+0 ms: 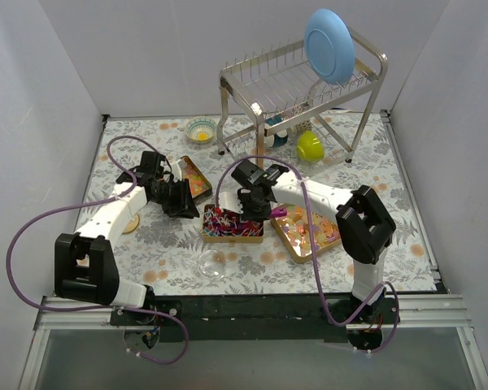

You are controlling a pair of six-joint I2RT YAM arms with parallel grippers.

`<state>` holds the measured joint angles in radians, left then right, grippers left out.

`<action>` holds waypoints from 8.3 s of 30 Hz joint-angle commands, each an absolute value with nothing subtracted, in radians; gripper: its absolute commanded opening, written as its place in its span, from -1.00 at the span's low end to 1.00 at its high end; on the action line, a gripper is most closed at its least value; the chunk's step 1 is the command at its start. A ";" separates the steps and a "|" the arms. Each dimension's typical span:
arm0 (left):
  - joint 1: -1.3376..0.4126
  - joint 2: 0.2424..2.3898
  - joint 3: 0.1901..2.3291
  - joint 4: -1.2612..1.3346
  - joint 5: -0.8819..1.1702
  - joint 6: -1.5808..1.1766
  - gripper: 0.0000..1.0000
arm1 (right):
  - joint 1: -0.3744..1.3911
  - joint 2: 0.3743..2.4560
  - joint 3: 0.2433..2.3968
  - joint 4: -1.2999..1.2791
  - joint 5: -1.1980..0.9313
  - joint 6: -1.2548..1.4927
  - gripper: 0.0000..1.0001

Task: Pack the candies
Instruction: Scoop the fake candies from the storage box, then place the fake candies in the packing bottle, then adjust the storage box at the center of the board, then adjust the spatula.

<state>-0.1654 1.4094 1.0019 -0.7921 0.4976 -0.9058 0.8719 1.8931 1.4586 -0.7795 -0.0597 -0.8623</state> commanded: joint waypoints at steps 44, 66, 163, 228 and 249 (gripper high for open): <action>0.104 1.287 1.032 -0.660 0.466 -0.896 -0.27 | 1.034 1.669 1.502 -1.009 0.050 -1.058 -0.97; 0.178 1.278 1.002 -0.600 0.537 -0.986 -0.26 | 1.199 1.798 1.651 -1.161 0.264 -1.143 -0.97; -0.124 1.520 0.988 -0.686 0.265 -0.255 -0.92 | 0.917 1.706 1.809 -1.197 0.187 -0.807 -0.97; -0.012 1.158 0.953 -0.574 1.047 -0.662 -0.06 | 1.009 1.867 2.008 -1.206 0.196 -0.877 -0.97; -0.023 1.220 0.893 -0.499 0.911 -0.744 -0.11 | 1.098 1.884 2.189 -1.073 0.008 -0.865 -0.97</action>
<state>-0.0200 1.2545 0.9169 -0.5194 0.9859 -0.7341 1.0912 1.9392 2.1685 -1.1934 0.1051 -0.8600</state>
